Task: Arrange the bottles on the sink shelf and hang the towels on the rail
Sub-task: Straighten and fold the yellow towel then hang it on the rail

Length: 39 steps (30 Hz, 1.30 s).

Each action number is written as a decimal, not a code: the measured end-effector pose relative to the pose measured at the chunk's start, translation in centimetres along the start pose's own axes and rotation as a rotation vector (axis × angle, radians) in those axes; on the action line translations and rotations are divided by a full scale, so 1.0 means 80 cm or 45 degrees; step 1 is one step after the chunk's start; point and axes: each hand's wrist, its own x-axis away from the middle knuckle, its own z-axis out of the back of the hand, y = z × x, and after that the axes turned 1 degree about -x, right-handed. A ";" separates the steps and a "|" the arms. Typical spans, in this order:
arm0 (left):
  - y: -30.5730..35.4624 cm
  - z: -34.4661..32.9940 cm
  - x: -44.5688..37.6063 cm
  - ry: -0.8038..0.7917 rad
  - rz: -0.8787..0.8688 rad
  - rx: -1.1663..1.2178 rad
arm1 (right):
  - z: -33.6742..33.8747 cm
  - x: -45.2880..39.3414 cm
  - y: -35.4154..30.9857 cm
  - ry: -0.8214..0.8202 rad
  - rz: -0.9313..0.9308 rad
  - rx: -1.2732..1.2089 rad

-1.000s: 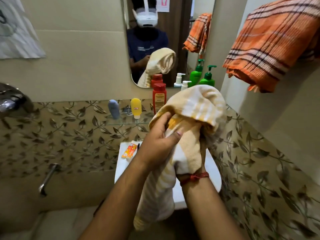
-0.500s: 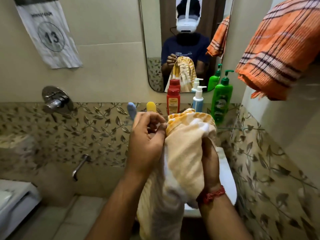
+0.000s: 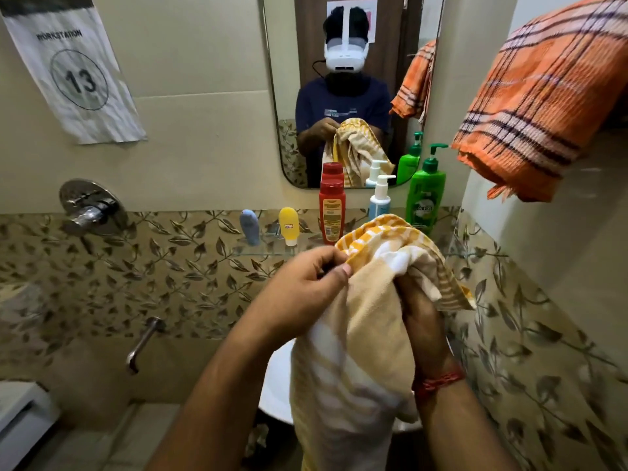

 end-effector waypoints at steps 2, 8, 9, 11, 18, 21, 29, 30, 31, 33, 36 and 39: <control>0.005 0.005 -0.008 0.135 -0.100 0.256 | 0.010 0.001 -0.011 -0.272 -0.193 -0.318; 0.026 0.024 -0.031 0.153 -0.266 0.374 | 0.063 -0.010 -0.102 -0.748 -0.214 0.483; 0.033 0.026 -0.034 0.133 -0.288 0.385 | 0.060 -0.017 -0.115 -0.479 0.012 0.423; 0.048 0.029 -0.042 0.126 -0.356 0.336 | 0.039 -0.041 -0.120 0.040 0.415 0.290; 0.068 0.064 -0.038 0.139 -0.570 0.005 | -0.010 -0.085 -0.153 0.018 0.524 0.518; 0.039 0.085 -0.025 -0.021 -0.396 0.064 | 0.011 -0.086 -0.174 0.379 0.726 0.536; -0.008 0.109 -0.020 0.152 -0.249 0.243 | 0.041 -0.096 -0.189 0.193 0.485 0.711; 0.006 0.106 -0.023 0.164 -0.314 0.244 | 0.024 -0.095 -0.190 -0.097 0.392 0.867; 0.023 0.102 -0.027 0.170 -0.402 0.226 | 0.006 -0.095 -0.191 -0.346 0.274 0.997; 0.058 0.095 -0.033 0.166 -0.585 0.150 | -0.018 -0.098 -0.186 -0.616 0.185 1.033; 0.065 0.104 -0.043 0.120 -0.567 0.118 | -0.012 -0.104 -0.186 -0.518 0.297 0.730; 0.025 0.119 -0.041 -0.006 -0.337 0.190 | 0.018 -0.103 -0.182 -0.218 0.299 0.341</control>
